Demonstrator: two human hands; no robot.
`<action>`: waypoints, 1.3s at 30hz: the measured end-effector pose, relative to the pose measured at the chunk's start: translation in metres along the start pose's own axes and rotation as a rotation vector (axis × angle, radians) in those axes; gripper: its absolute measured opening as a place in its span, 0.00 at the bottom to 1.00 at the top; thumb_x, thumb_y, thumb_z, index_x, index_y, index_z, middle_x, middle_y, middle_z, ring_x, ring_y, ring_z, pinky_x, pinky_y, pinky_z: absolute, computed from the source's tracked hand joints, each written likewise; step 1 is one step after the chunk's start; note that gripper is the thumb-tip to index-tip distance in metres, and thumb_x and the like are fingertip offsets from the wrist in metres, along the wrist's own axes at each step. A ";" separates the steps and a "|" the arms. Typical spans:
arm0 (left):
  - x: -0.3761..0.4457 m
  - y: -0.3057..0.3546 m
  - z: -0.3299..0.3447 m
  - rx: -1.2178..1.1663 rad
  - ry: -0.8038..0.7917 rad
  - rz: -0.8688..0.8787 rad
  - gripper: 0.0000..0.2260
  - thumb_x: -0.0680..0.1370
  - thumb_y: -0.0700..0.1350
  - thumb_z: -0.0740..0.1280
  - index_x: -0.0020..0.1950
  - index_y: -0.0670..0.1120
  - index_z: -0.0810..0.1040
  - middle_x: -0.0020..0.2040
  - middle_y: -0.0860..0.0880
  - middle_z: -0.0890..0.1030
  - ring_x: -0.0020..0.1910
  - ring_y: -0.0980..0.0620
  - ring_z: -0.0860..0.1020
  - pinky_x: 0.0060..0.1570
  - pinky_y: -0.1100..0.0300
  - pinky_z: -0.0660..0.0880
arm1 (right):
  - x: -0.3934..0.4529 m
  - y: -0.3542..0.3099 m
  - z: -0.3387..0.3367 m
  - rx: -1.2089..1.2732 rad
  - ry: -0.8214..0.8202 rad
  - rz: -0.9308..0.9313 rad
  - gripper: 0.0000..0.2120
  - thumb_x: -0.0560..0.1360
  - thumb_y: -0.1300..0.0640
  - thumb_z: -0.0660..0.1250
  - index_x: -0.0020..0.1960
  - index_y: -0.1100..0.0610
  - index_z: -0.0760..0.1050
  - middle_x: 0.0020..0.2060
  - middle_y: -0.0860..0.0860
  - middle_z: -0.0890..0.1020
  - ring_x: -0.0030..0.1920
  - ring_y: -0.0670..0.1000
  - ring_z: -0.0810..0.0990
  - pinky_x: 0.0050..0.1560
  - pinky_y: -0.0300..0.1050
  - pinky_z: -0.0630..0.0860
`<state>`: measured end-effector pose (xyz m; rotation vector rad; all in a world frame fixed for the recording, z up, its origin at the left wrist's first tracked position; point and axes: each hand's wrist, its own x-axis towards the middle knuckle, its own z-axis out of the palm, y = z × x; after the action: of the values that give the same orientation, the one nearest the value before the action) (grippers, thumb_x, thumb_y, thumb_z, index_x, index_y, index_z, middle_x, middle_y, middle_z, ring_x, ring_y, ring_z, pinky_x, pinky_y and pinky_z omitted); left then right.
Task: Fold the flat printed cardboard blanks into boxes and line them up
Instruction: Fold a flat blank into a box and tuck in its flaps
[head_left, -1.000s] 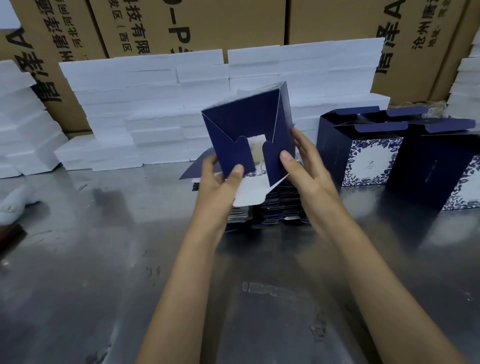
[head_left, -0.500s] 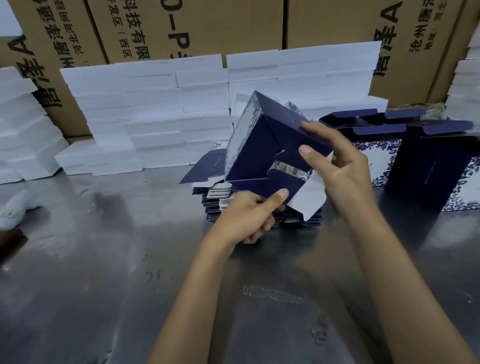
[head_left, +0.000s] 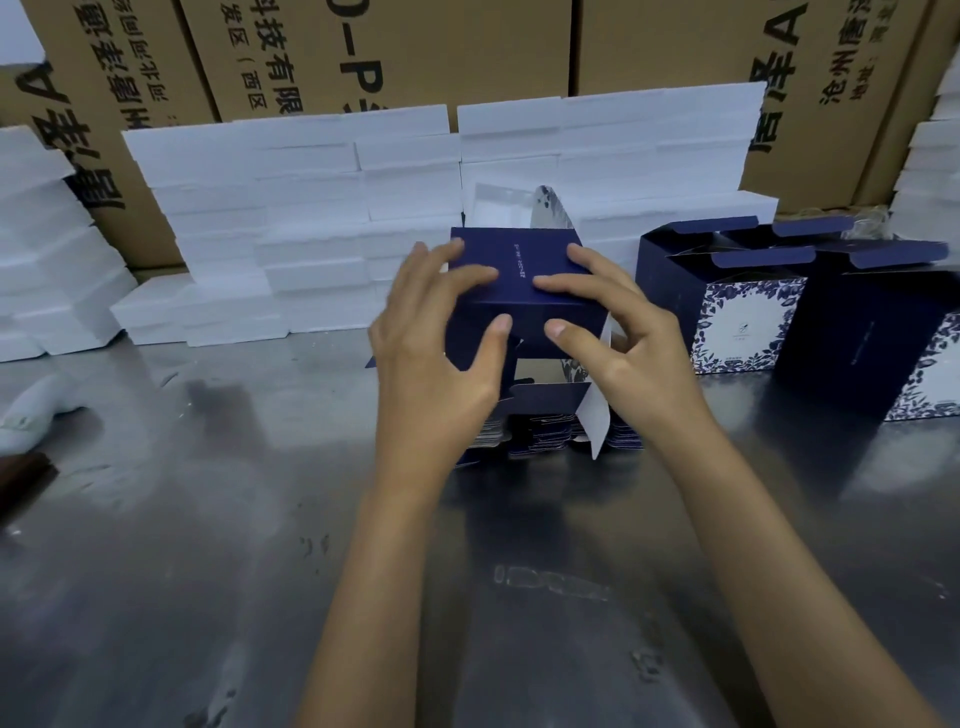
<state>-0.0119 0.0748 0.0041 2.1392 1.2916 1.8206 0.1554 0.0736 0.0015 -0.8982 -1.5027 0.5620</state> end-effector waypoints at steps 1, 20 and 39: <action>-0.001 0.000 0.003 -0.052 -0.028 -0.010 0.11 0.78 0.41 0.71 0.60 0.48 0.81 0.68 0.53 0.76 0.75 0.54 0.66 0.73 0.45 0.64 | -0.001 0.001 0.001 0.012 0.002 0.001 0.17 0.77 0.65 0.72 0.57 0.44 0.82 0.73 0.43 0.72 0.72 0.39 0.70 0.69 0.57 0.73; 0.002 -0.010 -0.001 -0.355 -0.056 -0.228 0.10 0.75 0.41 0.75 0.51 0.56 0.85 0.62 0.57 0.80 0.69 0.57 0.72 0.68 0.53 0.71 | -0.003 0.010 0.009 0.161 0.058 0.004 0.11 0.75 0.63 0.75 0.51 0.47 0.85 0.70 0.43 0.76 0.70 0.41 0.73 0.69 0.54 0.74; 0.002 -0.016 0.003 -0.434 -0.116 -0.194 0.16 0.76 0.29 0.65 0.50 0.51 0.77 0.72 0.55 0.72 0.71 0.58 0.71 0.68 0.55 0.72 | 0.004 0.017 -0.008 0.411 0.010 0.179 0.18 0.83 0.51 0.61 0.71 0.44 0.75 0.73 0.41 0.73 0.73 0.40 0.71 0.71 0.48 0.68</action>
<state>-0.0183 0.0878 -0.0038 1.7920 0.9349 1.6819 0.1667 0.0854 -0.0081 -0.7132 -1.2406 0.9566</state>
